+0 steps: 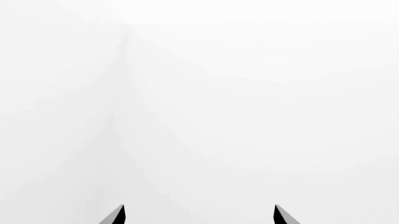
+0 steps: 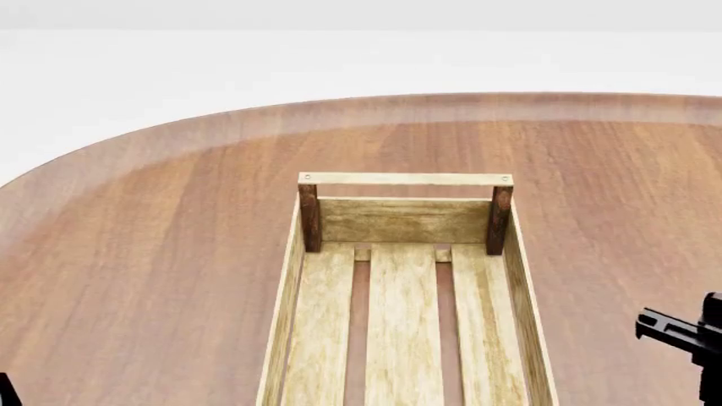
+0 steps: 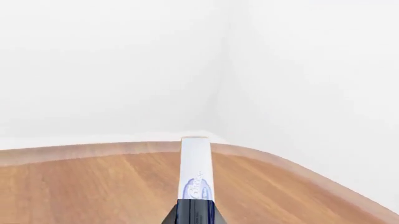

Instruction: Pick up the cream cheese and put it in the tray.

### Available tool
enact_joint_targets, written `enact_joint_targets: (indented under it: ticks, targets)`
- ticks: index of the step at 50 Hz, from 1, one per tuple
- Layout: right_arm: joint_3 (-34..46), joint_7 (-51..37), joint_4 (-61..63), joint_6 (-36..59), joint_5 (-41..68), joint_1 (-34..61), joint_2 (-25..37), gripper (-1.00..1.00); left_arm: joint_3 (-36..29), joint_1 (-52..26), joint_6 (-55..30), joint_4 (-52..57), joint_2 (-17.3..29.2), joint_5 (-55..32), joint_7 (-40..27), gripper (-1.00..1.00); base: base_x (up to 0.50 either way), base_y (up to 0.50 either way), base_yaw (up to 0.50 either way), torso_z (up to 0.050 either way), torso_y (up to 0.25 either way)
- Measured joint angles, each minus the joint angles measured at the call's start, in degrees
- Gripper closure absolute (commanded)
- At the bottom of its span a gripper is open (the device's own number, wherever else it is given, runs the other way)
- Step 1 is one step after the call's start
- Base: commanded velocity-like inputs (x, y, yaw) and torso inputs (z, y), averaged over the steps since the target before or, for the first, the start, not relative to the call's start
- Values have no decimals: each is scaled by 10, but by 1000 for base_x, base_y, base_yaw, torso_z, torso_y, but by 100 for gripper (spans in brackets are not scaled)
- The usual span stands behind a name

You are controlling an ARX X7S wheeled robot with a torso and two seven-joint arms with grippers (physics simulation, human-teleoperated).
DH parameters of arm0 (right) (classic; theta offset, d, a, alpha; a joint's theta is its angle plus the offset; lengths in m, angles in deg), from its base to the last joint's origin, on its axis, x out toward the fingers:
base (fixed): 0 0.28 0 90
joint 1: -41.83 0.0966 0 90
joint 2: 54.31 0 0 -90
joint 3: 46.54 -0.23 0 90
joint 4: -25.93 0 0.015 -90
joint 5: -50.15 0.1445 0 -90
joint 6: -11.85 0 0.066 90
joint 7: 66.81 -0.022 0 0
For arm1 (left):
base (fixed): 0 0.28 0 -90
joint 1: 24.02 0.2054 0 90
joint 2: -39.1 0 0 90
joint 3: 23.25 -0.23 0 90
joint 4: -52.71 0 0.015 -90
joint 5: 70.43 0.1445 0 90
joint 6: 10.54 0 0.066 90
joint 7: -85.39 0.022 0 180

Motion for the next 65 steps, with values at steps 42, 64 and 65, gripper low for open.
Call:
enact_joint_targets:
  ticks: [42,64,65]
  targets:
    - [167,98,-152,79,-53,234,-11,100,-2,1,-3,4,4,-1,-5,-100,0,0,0,0,0]
    - [222,178,-189,114,-42,316,-21,100,-3,1,-3,5,5,-2,-8,-100,0,0,0,1,0]
    - [223,183,-190,115,-40,318,-22,100,-3,1,-3,5,6,-2,-8,-100,0,0,0,0,0]
